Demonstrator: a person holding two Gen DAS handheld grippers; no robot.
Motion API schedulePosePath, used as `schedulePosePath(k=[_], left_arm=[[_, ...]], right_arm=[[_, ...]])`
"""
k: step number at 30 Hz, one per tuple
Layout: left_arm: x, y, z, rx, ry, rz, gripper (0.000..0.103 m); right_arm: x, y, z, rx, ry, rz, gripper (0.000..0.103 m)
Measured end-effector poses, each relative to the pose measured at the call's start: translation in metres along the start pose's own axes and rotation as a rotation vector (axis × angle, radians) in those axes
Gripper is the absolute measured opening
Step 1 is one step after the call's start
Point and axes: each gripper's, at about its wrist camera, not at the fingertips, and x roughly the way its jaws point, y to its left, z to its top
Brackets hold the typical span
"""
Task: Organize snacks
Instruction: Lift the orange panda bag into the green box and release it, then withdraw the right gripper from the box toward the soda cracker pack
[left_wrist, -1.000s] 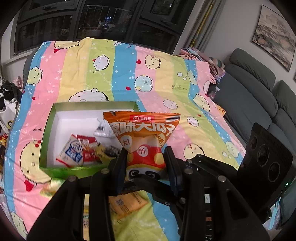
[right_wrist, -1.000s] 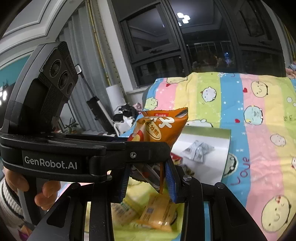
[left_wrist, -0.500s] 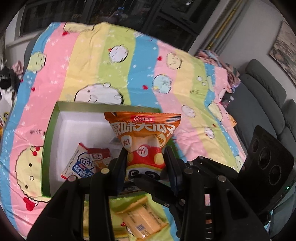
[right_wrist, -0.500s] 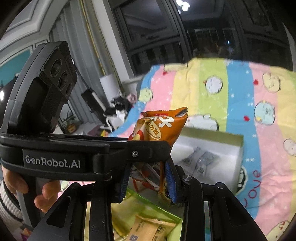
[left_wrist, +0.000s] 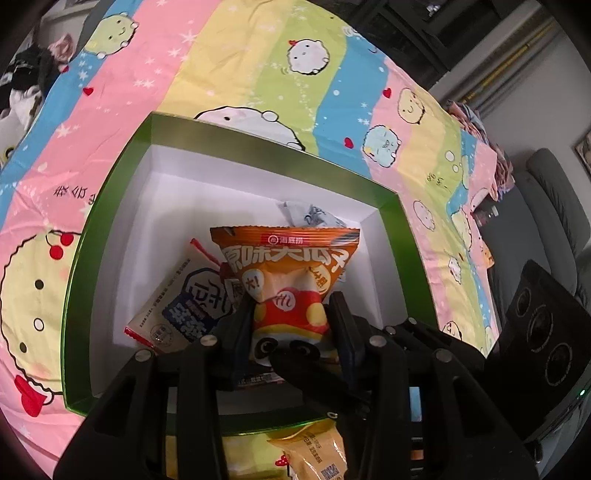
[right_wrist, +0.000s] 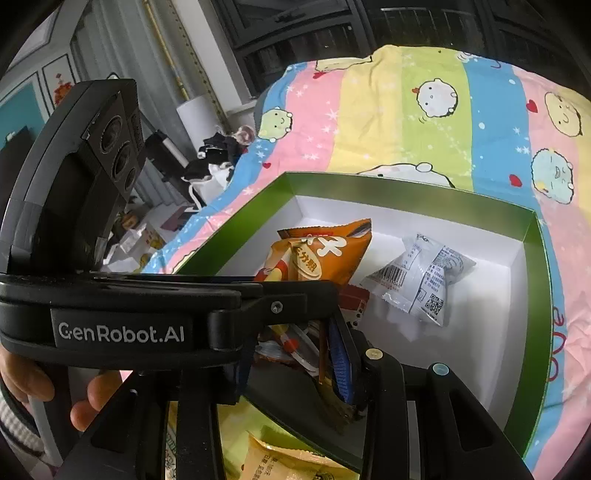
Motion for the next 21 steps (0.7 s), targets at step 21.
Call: schedulePosePath(k=[21], left_arm=[[-0.079,0.013,-0.038,-0.004,-0.130,0.106,0.072]], right_arm=[[-0.084,-0.035,-0.041,0.181,-0.120,-0.034,0.061]])
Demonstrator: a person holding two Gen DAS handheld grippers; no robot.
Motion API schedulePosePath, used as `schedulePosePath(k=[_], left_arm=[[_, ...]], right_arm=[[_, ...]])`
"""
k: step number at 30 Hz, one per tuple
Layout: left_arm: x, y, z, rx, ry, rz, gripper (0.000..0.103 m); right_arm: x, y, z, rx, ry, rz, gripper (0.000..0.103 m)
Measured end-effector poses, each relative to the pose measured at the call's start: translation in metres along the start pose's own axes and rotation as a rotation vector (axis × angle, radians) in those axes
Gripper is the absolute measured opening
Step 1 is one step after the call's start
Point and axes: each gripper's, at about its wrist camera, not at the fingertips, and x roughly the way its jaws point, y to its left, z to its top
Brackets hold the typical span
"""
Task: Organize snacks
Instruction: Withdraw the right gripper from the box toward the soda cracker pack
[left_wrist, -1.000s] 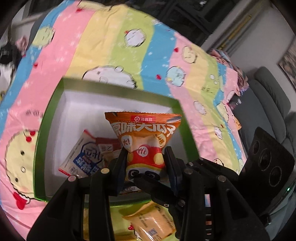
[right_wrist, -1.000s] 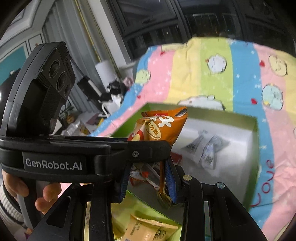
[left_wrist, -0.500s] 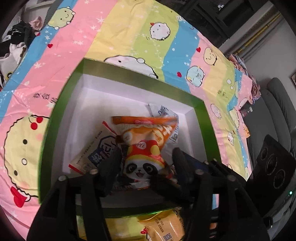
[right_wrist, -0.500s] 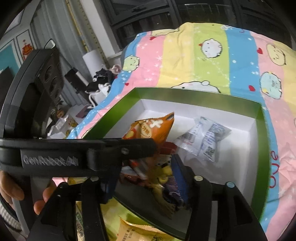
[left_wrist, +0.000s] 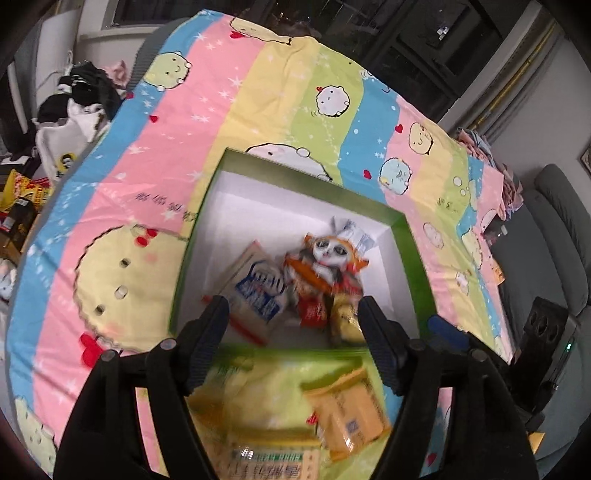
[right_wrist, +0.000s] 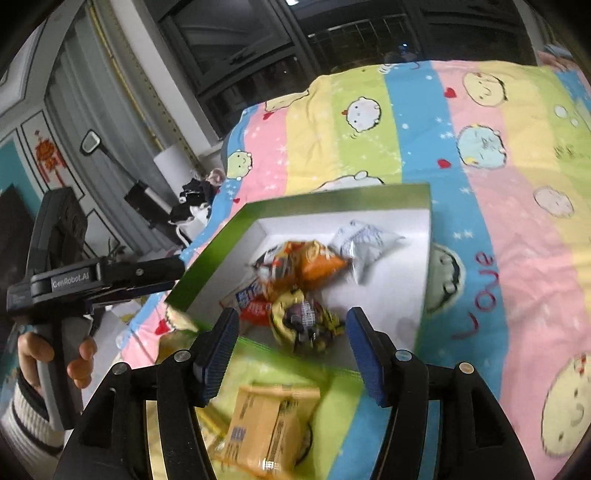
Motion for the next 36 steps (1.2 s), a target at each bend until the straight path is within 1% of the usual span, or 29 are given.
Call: schedulePosePath(k=[3,6,10,13,20,27,32,36], left_arm=[[-0.009,0.003,-0.018,0.002,0.009,0.017,0.072],[-0.019,0.011,-0.038,-0.020,0.019,0.019,0.072],[-0.037,0.017,-0.063,-0.057,0.016,0.002,0.072],[-0.048,0.017,-0.077,-0.061,0.017,-0.008,0.073],[-0.055,0.010,-0.111,-0.066,0.057,-0.040,0.075],[-0.065,0.010,-0.130,-0.061,0.066,-0.038,0.075],[-0.070,0.014,-0.138,-0.075,0.071,-0.034,0.075],[-0.073,0.016,-0.141,-0.058,0.059,-0.028,0.075]], right_arm=[[-0.013,0.002,-0.014,-0.005,-0.001,-0.015,0.061],[-0.025,0.005,-0.026,-0.002,0.007,-0.028,0.061],[-0.044,0.012,-0.038,-0.014,-0.007,-0.035,0.061],[-0.051,0.018,-0.047,-0.021,0.000,-0.030,0.061],[-0.057,0.029,-0.068,-0.017,0.034,-0.022,0.061],[-0.068,0.038,-0.083,-0.020,0.048,-0.023,0.061],[-0.074,0.040,-0.089,-0.009,0.047,-0.020,0.061],[-0.073,0.043,-0.092,-0.010,0.058,-0.017,0.061]])
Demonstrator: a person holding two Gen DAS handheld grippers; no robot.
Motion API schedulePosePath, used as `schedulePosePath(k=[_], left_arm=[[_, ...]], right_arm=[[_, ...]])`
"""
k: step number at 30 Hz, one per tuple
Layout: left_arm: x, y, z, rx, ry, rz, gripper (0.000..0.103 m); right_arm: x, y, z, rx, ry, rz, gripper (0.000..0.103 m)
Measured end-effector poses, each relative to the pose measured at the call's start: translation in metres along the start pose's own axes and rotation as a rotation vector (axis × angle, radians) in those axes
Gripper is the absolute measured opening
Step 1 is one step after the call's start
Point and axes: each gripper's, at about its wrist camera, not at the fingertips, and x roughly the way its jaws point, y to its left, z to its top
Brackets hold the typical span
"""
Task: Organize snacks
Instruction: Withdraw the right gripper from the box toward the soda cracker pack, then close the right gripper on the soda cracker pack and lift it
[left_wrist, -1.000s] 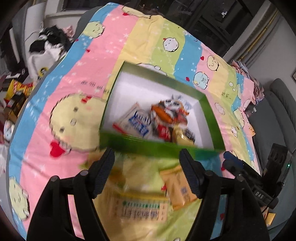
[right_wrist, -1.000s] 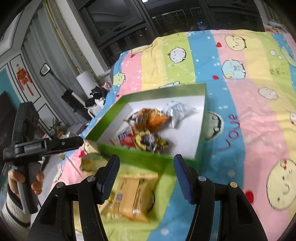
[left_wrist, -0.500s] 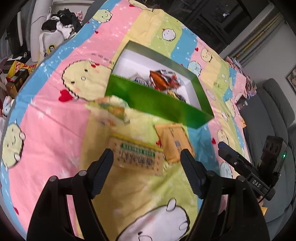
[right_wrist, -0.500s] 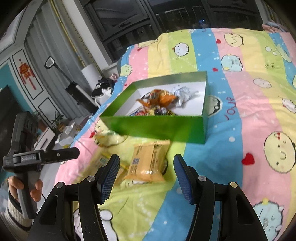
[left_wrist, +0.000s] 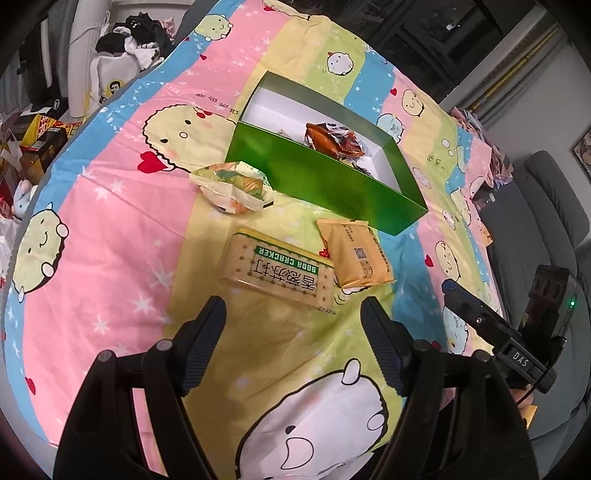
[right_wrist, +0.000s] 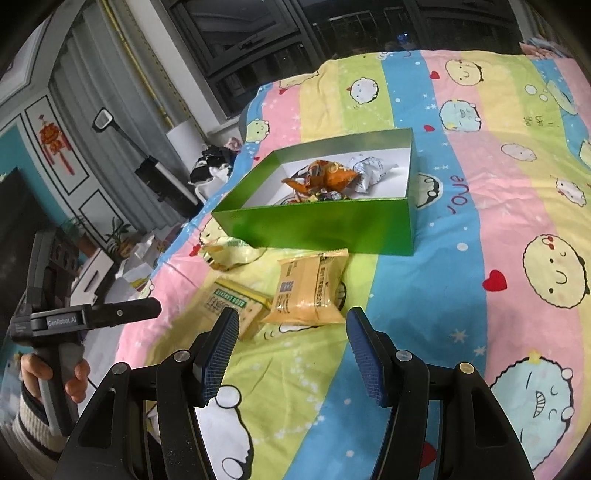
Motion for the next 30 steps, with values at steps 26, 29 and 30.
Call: schedulePosePath(k=[26,29,30], left_arm=[[0.017,0.033,0.002,-0.038,-0.006,-0.013,0.076],[0.021,0.034,0.004,-0.023,-0.004,-0.027,0.076],[0.022,0.034,0.004,-0.019,-0.004,-0.030,0.076]], right_arm=[[0.059,0.032,-0.022,-0.062,0.146,0.068,0.061],[0.066,0.034,-0.023,-0.056,0.159,0.084,0.061],[0.069,0.034,-0.023,-0.052,0.165,0.089,0.061]])
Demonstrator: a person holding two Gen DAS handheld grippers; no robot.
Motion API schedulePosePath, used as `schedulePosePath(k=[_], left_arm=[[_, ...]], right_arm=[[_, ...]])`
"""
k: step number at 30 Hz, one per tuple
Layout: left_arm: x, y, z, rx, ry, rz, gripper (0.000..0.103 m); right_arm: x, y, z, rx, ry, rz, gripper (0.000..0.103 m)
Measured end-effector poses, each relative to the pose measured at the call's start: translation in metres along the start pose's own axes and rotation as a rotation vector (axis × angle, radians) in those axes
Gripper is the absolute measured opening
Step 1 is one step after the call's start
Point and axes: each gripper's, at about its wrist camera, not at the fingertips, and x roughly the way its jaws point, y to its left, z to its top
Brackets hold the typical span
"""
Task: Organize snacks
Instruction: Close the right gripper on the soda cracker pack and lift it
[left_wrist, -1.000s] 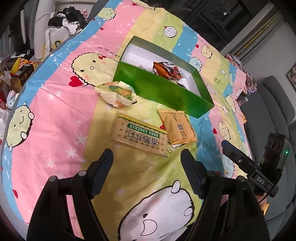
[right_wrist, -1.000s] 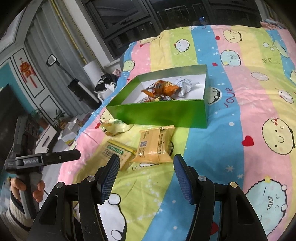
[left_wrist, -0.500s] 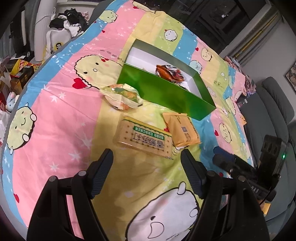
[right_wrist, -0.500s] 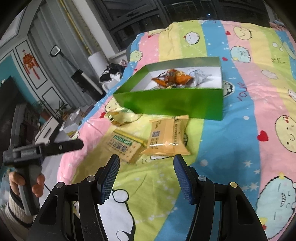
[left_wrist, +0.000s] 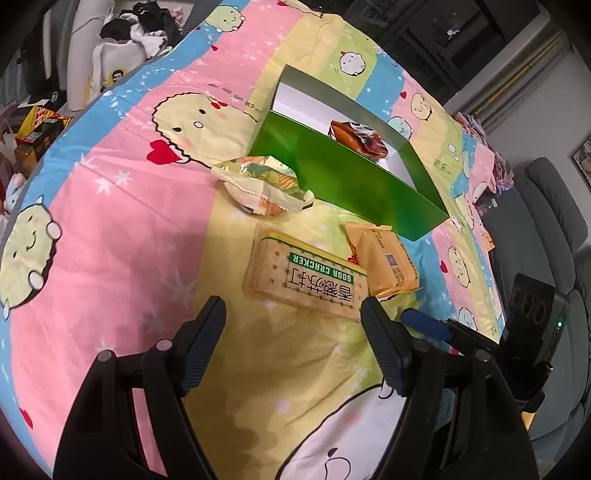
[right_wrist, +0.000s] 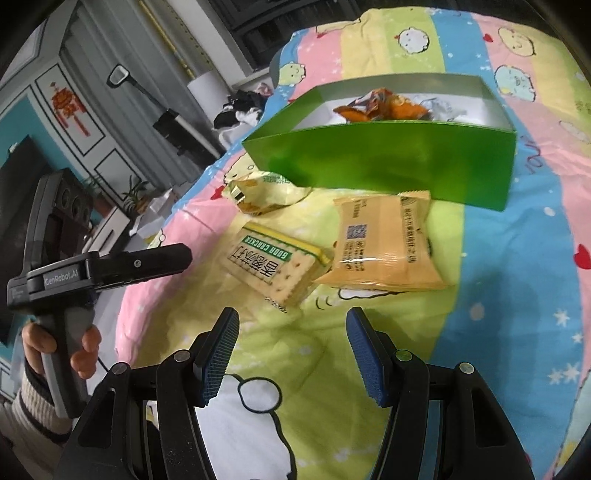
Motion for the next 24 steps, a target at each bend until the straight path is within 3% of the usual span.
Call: schedulePosePath(k=[24], left_arm=[[0.050,0.009,0.029,0.043,0.090,-0.075,0.071]], right_arm=[[0.050,0.001,0.023,0.026,0.038,0.030,0.061]])
